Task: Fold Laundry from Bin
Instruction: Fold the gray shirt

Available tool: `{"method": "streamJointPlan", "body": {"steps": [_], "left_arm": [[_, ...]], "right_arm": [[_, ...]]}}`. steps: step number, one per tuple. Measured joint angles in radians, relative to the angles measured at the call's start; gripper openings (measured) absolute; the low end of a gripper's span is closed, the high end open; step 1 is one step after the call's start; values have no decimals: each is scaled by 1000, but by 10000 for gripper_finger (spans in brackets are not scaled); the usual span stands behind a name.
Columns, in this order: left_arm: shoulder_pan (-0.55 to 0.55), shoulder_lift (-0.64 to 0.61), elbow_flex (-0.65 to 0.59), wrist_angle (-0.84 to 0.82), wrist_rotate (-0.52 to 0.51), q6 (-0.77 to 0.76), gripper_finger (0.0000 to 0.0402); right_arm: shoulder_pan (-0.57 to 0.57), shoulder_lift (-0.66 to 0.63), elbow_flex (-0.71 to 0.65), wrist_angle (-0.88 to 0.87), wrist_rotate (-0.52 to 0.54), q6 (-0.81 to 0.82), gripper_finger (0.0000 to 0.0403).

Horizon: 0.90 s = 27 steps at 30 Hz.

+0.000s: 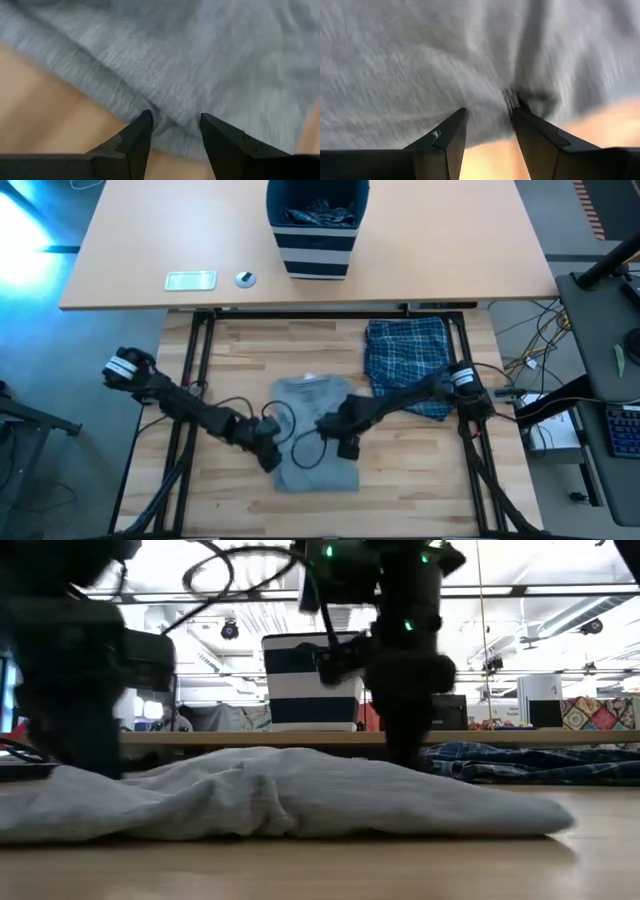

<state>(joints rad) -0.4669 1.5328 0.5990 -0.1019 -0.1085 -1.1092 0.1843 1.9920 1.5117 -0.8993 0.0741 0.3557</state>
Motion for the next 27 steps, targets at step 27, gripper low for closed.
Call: {"method": "streamJointPlan", "body": {"steps": [27], "left_arm": [[478, -122, -109, -135, -175, 133, 158]], "right_arm": [[184, 106, 15, 494, -20, 98, 160]]}}
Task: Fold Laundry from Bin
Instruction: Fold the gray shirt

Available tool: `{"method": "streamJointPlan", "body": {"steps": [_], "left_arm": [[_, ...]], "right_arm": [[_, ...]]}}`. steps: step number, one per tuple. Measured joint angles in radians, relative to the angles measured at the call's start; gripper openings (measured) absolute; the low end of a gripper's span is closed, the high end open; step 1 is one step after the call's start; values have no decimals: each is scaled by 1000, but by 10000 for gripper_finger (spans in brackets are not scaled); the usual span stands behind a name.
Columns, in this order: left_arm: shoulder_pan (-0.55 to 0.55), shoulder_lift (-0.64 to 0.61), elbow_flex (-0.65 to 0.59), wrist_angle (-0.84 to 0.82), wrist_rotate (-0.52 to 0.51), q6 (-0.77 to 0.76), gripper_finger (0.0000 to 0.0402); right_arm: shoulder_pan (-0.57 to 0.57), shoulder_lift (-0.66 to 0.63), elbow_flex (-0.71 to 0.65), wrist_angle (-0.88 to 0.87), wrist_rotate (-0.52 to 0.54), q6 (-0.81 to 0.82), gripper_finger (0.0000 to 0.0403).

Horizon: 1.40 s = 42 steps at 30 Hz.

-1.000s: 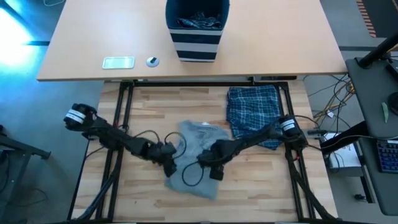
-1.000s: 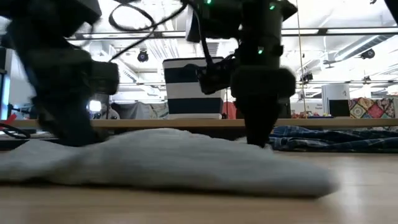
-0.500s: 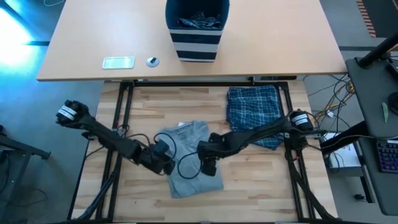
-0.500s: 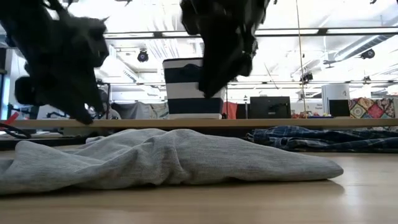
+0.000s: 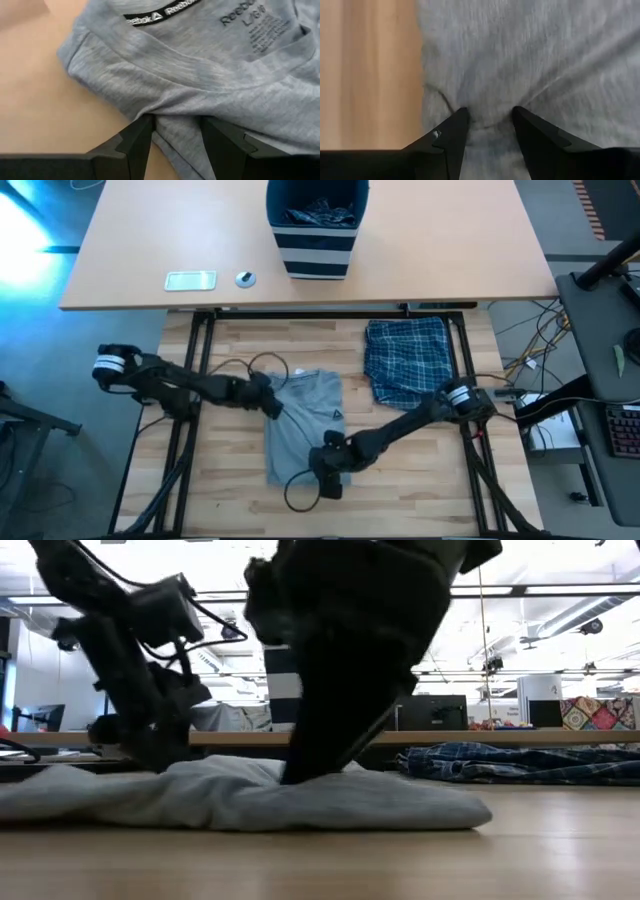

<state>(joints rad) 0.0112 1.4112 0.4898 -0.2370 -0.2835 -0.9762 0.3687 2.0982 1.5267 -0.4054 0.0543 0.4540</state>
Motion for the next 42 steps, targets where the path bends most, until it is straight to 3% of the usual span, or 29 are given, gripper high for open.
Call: {"method": "streamJointPlan", "body": {"steps": [4, 7, 10, 13, 16, 19, 24, 26, 35, 42], "left_arm": [[105, -41, 30, -49, 88, 206, 158], [124, -104, 100, -167, 153, 254, 158], [38, -184, 168, -220, 229, 239, 158], [-139, -244, 202, -215, 242, 157, 158], [-348, -251, 216, -190, 178, -5, 158], [-554, -194, 214, -140, 43, -129, 158], [-770, -30, 215, 60, -169, -62, 158], [-799, 34, 225, 80, -217, -75, 160], [-800, 266, 233, 245, -232, -144, 176], [-799, 313, 236, 252, -242, -246, 176]], "right_arm": [[-18, 2, 3, -96, 23, -33, 160], [-47, -36, -1, -129, 17, -61, 160], [-62, -92, 0, -129, 27, -58, 160], [-59, -154, 5, -118, 55, -32, 160], [-47, -172, 4, -119, 77, 6, 160], [-32, -173, 1, -118, 91, 27, 160], [-15, -171, 2, -106, 129, 47, 160], [-15, -164, 0, -122, 130, 65, 160], [-13, -166, 1, -118, 130, 88, 160], [-9, -166, 1, -115, 129, 89, 160]]}}
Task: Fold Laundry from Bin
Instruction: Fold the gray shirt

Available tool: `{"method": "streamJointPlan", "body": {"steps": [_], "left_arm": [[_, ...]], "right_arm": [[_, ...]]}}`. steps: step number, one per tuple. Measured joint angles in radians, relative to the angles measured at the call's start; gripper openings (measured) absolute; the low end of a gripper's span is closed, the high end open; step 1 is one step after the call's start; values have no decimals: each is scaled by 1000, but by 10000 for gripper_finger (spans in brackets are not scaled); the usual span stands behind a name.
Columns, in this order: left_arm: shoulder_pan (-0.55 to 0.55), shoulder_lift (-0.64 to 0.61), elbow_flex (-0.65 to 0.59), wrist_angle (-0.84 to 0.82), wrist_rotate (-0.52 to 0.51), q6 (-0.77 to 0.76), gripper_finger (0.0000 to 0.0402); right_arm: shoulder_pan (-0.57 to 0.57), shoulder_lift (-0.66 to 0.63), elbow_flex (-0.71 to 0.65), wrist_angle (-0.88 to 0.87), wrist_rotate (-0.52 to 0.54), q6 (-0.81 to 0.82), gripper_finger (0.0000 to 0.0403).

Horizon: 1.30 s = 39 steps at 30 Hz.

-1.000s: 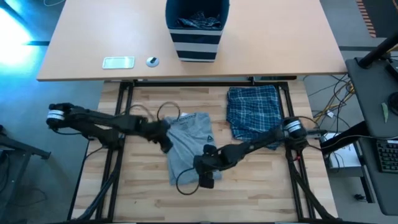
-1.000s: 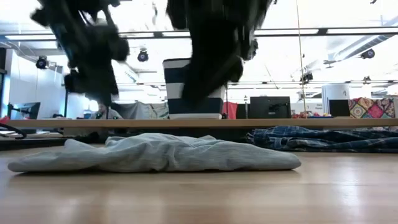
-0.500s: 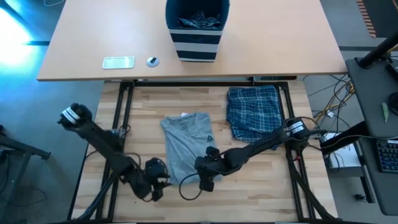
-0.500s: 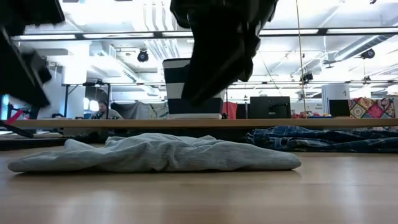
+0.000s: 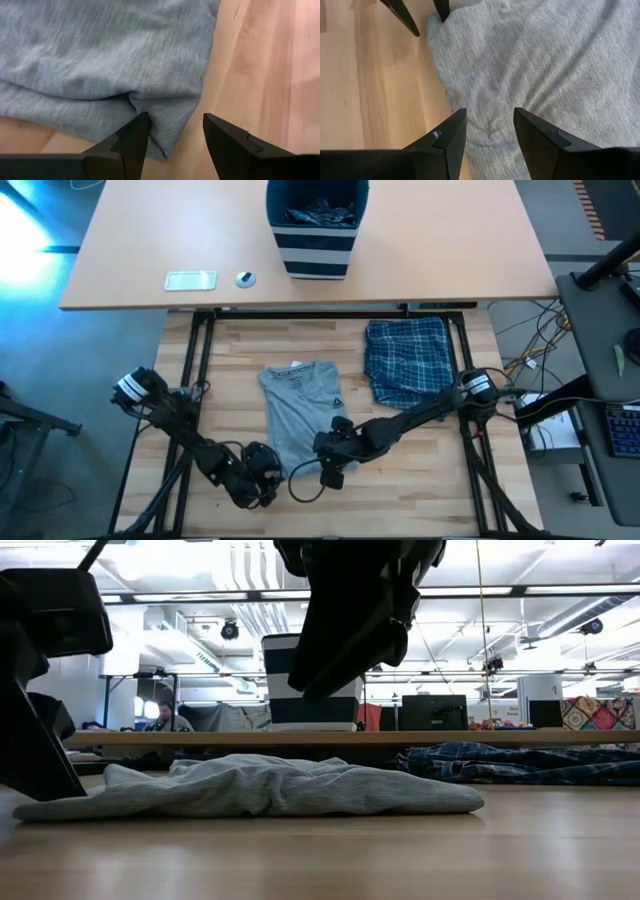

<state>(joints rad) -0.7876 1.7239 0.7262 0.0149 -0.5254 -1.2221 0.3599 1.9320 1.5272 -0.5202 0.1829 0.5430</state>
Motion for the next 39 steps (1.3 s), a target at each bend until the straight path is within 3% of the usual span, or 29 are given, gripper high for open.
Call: {"method": "streamJointPlan", "body": {"steps": [9, 22, 39], "left_arm": [[2, -29, 16, -104, 12, -46, 175], [5, -19, 14, 27, 46, -14, 172], [25, -23, 46, 9, 91, 53, 153]], "right_arm": [[0, 0, -2, 0, -2, -3, 160], [0, 0, -5, -7, -7, -19, 160], [0, 0, -10, -30, -7, -20, 160]]}}
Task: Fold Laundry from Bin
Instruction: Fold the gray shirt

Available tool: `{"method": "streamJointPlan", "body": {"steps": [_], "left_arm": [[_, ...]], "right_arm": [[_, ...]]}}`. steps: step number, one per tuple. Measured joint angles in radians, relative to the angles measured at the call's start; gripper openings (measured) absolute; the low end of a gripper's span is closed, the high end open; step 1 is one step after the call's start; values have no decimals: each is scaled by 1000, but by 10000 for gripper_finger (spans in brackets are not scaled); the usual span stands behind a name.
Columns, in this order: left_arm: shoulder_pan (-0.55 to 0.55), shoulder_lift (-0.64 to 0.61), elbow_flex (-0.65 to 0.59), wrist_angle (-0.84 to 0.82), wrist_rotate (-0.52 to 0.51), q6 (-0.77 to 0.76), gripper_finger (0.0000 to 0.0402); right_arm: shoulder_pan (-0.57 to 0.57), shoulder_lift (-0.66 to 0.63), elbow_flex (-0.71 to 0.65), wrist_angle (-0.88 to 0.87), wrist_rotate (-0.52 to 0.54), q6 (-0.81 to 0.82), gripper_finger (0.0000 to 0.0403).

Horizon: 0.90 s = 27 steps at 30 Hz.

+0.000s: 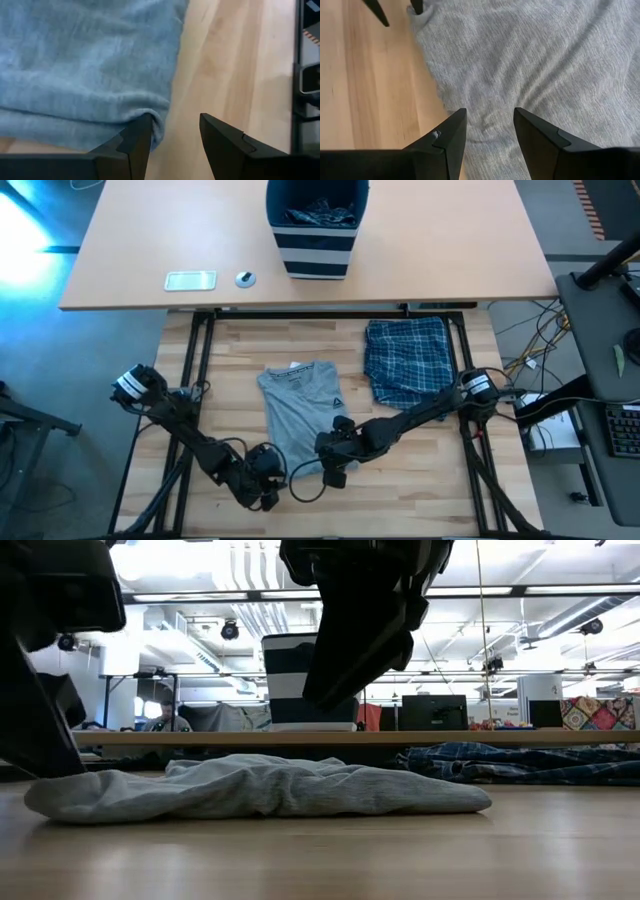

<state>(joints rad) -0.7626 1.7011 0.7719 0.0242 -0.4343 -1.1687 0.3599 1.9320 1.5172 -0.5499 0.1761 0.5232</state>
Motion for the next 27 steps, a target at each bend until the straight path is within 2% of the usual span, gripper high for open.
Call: {"method": "streamJointPlan", "body": {"steps": [8, 14, 27], "left_arm": [[1, 4, -2, -89, 34, -148, 152], [2, 3, 0, 23, 32, -88, 152], [67, 23, 0, 64, 29, -37, 152]], "right_arm": [[2, 0, -6, 0, -4, 12, 160], [2, 0, -11, 0, -4, 13, 160], [2, 0, -38, 4, -29, 35, 160]]}}
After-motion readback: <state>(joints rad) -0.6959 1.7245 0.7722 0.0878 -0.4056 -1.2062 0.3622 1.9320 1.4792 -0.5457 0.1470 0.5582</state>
